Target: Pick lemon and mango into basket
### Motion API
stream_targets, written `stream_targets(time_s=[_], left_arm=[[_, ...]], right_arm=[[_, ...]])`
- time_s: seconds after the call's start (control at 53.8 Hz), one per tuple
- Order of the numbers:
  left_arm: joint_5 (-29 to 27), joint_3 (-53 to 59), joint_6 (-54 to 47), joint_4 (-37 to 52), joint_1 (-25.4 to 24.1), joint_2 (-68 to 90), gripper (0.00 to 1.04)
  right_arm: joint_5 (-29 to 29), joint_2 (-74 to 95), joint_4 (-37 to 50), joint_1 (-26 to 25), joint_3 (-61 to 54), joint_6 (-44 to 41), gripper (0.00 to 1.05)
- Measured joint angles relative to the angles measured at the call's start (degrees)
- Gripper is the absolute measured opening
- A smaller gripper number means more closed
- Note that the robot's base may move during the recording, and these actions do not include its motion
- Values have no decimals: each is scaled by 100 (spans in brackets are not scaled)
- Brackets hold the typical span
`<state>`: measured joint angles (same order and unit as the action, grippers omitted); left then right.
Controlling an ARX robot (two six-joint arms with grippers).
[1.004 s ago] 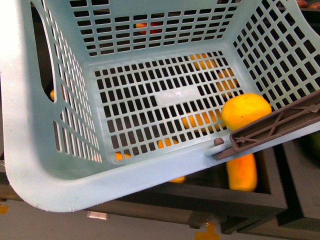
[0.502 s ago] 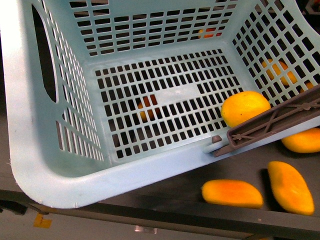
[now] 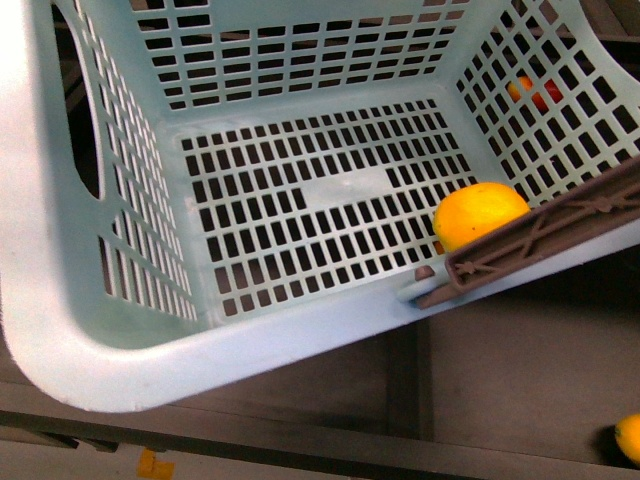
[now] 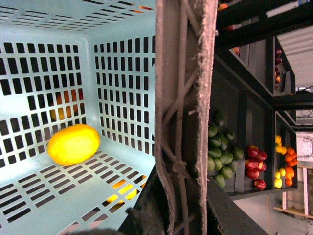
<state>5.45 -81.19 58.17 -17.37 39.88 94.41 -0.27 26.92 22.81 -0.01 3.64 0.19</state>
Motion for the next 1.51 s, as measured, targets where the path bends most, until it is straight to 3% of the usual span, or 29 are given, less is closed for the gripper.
stream_targets(time_s=[0.242,0.26,0.316,0.39,0.576,0.744,1.171,1.506], left_arm=[[-77,0,-87,0,-63,0,7],[-55,0,-61,0,-59,0,7],[-13,0,-26,0,-37,0,7],[46,-2,-22,0,28,-2,7],[68,0,26,0,44,11,7],[-46,0,13,0,0,11,7],[48,0,15,0,17,11,7],[7,0,7,0,15,11,7]], right_arm=[[15,0,-2,0,2,2,96],[173,76,-221,31,66,151,96],[1108,758,-2509,-42,1062,1215,96],[953,1488,-3917,-789,1825,2004,96],[157,3412,-2385,-2822,2710,1971,96],[11,5495,-1338,-3773,3453,2004,96],[101,9117,-94,-4374,4474,2507,96],[177,10395,-98,-4450,5414,2997,96]])
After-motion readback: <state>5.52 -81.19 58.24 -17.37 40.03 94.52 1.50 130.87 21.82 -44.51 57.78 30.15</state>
